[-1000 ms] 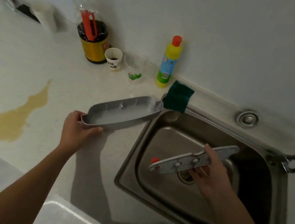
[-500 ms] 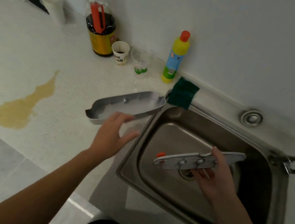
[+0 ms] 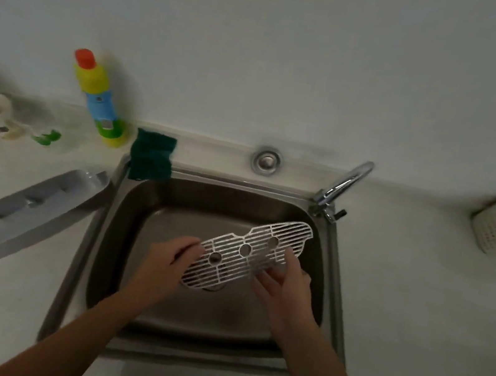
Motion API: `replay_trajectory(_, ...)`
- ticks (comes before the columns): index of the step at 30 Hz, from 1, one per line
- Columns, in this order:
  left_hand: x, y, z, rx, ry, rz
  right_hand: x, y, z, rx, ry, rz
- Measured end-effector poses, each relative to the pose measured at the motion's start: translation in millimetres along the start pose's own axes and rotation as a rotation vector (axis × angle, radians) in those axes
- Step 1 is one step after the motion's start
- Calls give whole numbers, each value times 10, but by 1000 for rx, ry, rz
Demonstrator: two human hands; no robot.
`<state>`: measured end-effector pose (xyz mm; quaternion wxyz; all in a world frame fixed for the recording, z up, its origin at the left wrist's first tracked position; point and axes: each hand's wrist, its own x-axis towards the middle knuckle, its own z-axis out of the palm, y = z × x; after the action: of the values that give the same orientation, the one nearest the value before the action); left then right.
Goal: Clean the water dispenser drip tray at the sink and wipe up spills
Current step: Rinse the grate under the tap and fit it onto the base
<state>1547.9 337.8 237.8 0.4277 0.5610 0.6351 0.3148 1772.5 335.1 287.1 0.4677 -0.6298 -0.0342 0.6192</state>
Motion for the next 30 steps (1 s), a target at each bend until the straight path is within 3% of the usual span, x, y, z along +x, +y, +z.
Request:
replay_trajectory(6,233,155,255,-307,11,-255,612,-573,-514,-432,147,-266)
replay_trajectory(12,424,269,391,-365,32,-298,1436,-1234,-462,-830,200,-500)
replay_trajectory(17,639,277,376,-360,-1,-312,1695,-1183,-500,-982,247,-642)
replay_trajectory(20,779,238,332,-339,-35,-318,1718,-1032,-530,-1003,225,-638)
replay_trajectory(26,982,169,259,-327,-138,-290,1509,-923,-465,-824,168,-582)
replay_trajectory(30,1038,190,193,-301,-184,-225,1354,-786,-351,-761,39,-380)
